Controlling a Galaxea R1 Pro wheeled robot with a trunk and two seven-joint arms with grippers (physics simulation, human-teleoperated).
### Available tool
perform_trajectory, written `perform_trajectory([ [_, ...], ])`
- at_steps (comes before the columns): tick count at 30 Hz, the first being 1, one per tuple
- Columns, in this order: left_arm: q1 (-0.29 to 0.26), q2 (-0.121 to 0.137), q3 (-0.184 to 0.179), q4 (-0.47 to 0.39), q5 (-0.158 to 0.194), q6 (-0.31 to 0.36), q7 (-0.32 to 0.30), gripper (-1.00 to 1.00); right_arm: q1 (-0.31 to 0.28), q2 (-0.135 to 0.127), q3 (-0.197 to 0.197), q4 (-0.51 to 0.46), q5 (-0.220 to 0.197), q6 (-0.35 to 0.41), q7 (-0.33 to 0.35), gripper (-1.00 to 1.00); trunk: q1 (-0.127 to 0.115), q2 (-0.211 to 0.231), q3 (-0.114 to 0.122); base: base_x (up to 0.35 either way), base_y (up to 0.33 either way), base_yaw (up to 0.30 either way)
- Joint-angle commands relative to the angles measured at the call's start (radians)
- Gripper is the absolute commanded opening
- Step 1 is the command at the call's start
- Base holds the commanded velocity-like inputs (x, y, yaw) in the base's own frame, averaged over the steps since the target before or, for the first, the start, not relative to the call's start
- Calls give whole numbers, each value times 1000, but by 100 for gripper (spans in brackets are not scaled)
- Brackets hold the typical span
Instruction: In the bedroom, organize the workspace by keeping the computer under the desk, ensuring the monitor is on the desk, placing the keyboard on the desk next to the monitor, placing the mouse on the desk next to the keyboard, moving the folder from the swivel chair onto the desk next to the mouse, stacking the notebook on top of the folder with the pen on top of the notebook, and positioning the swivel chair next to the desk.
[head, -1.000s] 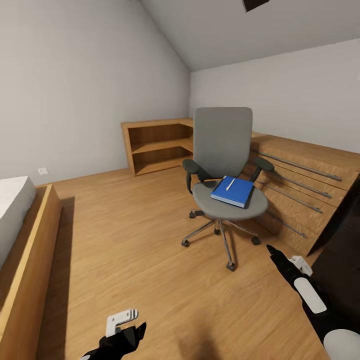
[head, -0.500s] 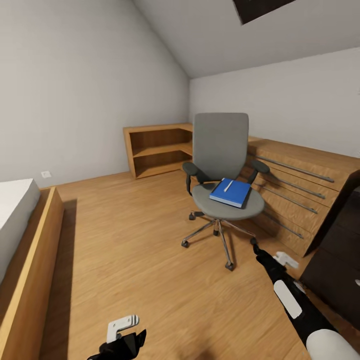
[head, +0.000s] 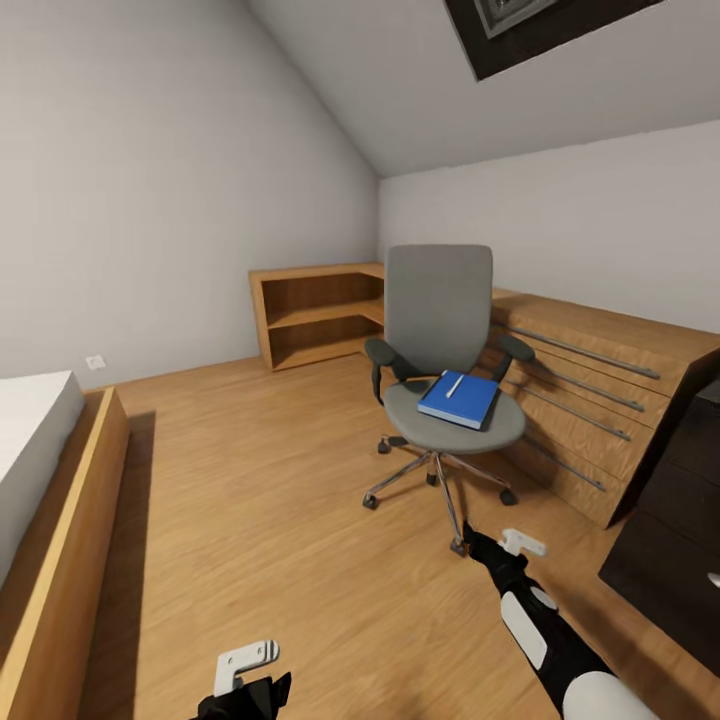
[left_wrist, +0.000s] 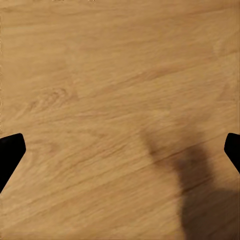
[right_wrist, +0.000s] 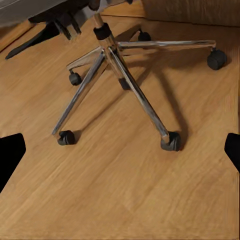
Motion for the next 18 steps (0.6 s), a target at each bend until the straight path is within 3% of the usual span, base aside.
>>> perform_trajectory([
  [1, 0, 0, 0, 1, 10, 3, 9, 100, 4, 3, 2, 22, 9, -6, 0, 100, -4, 7, 2, 0, 0, 0],
  [3, 0, 0, 0, 8, 10, 2, 9, 100, 12, 7, 2, 43, 24, -12, 0, 100, -12, 21, 9, 0, 0, 0],
  [4, 0, 3, 1, 77, 9, -29, 10, 100, 41, 16, 2, 105, 45, -65, -1, 100, -16, 28, 12, 0, 0, 0],
  [11, 0, 4, 2, 183, 3, -132, 9, 100, 82, 33, 3, 212, 60, -189, -1, 100, -42, 77, 34, 0, 0, -17],
  [18, 0, 3, 3, 278, -45, -199, 8, 100, 94, 55, 3, 292, 100, -308, -1, 100, -69, 126, 59, 0, 0, -176],
])
